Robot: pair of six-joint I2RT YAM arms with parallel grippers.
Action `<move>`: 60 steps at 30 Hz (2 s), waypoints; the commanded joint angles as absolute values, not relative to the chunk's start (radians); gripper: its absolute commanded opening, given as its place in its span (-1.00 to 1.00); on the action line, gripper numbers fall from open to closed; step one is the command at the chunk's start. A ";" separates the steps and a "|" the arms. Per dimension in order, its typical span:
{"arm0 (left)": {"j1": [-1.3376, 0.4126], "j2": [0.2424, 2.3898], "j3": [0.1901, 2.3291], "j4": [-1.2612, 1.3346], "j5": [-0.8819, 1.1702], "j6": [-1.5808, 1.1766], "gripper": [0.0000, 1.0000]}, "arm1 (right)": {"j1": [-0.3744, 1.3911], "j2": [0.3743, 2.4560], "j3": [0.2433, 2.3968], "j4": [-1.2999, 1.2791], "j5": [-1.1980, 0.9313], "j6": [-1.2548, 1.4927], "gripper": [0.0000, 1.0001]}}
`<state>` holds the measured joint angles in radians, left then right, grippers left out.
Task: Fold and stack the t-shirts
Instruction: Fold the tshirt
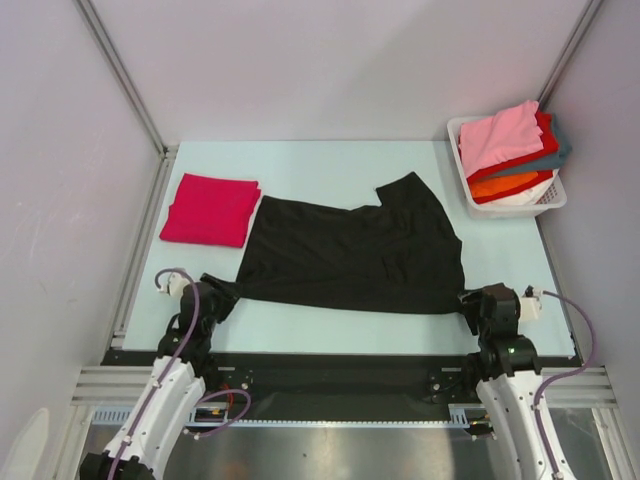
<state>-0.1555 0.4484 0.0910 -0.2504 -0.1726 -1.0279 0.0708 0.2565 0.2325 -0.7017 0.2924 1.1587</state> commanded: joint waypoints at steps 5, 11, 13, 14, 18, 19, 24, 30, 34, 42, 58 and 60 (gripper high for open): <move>-0.147 0.429 0.308 -0.416 -0.279 -0.905 0.46 | 0.077 0.497 0.455 -0.473 0.307 0.876 0.12; -0.146 0.581 0.422 -0.298 -0.243 -0.758 0.81 | 0.077 0.848 0.693 -0.276 0.146 0.642 0.12; -0.146 0.636 0.449 -0.218 -0.195 -0.720 0.81 | 0.077 0.947 0.776 -0.258 0.111 0.621 0.11; -0.147 0.667 0.465 -0.136 -0.148 -0.706 0.80 | 0.077 0.980 0.800 -0.247 0.095 0.611 0.11; -0.152 0.910 0.607 -0.060 -0.120 -0.658 0.75 | 0.077 1.112 0.916 -0.198 0.064 0.531 0.11; -0.153 0.954 0.668 -0.034 -0.112 -0.646 0.76 | 0.077 1.149 0.972 -0.195 0.064 0.519 0.10; -0.173 1.244 0.906 -0.035 -0.081 -0.559 0.71 | 0.077 1.394 1.155 -0.202 0.074 0.443 0.06; -0.178 1.515 1.126 -0.046 -0.043 -0.496 0.70 | 0.086 1.751 1.471 -0.225 0.095 0.403 0.06; -0.186 1.726 1.306 -0.089 -0.038 -0.463 0.68 | 0.098 1.986 1.705 -0.307 0.143 0.370 0.09; -0.187 1.983 1.569 -0.169 -0.008 -0.451 0.63 | 0.110 2.365 2.100 -0.426 0.159 0.330 0.14; -0.186 2.206 1.758 -0.230 0.029 -0.462 0.63 | 0.160 2.559 2.298 -0.511 0.233 0.244 -0.02; -0.183 2.206 1.759 -0.235 0.029 -0.460 0.63 | 0.169 2.557 2.299 -0.515 0.245 0.235 -0.06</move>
<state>-0.1829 2.2032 1.7073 -0.2180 0.0368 -0.4847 0.1463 2.5565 2.2520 -0.4908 0.2043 0.2745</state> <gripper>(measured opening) 0.815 0.478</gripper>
